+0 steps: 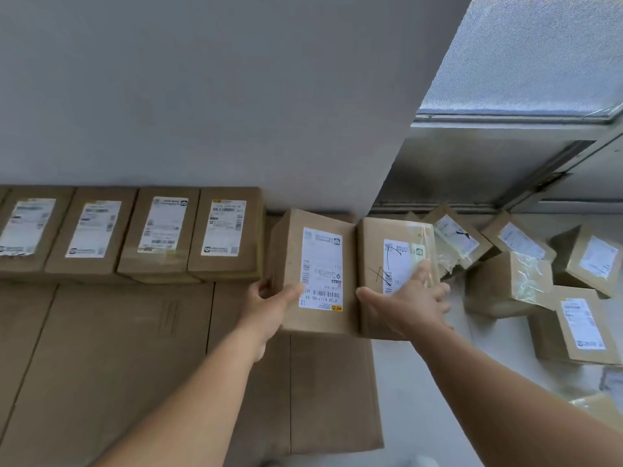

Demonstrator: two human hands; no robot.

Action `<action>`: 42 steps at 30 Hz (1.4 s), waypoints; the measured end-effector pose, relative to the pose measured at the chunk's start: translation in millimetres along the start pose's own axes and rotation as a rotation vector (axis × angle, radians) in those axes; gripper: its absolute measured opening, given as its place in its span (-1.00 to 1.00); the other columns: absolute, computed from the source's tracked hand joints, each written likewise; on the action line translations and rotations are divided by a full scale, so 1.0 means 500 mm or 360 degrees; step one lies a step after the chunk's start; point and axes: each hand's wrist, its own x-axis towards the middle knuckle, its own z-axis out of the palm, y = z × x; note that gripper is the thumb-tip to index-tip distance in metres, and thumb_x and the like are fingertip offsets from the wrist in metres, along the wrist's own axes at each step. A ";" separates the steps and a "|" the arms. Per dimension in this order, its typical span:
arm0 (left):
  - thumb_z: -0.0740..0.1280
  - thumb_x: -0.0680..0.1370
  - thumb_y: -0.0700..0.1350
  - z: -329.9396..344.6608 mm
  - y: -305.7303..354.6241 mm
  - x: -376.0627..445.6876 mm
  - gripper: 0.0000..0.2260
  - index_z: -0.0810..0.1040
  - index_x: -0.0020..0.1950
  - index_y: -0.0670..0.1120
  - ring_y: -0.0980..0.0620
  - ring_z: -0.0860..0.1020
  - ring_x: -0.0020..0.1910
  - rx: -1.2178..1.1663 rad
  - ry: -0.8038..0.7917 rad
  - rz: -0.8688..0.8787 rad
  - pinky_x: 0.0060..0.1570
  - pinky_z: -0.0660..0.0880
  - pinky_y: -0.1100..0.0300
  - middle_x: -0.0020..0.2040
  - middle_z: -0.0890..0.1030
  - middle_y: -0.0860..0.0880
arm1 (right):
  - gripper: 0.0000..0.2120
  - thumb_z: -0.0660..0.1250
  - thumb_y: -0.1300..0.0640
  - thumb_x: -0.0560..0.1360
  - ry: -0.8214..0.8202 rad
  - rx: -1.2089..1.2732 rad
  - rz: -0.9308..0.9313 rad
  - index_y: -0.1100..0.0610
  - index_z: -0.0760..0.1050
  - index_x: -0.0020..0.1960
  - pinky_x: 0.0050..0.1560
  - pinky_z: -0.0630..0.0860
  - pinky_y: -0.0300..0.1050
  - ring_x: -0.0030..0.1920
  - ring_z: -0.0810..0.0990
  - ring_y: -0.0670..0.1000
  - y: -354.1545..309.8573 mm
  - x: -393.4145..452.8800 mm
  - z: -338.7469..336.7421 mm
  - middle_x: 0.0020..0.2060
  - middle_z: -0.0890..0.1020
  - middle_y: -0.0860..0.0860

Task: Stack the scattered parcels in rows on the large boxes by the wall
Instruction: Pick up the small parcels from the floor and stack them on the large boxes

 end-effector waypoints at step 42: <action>0.13 0.67 -0.04 0.167 0.050 0.208 -0.70 0.34 0.34 -0.16 -0.10 0.57 -0.16 -0.1141 0.0347 -0.0634 -0.06 0.54 -0.03 0.00 0.54 -0.19 | -0.28 0.16 0.32 0.49 -0.0459 0.0996 -0.0074 -0.23 0.03 0.48 -0.30 0.47 -0.10 -0.05 0.52 0.02 -0.117 0.277 0.093 0.13 0.48 0.00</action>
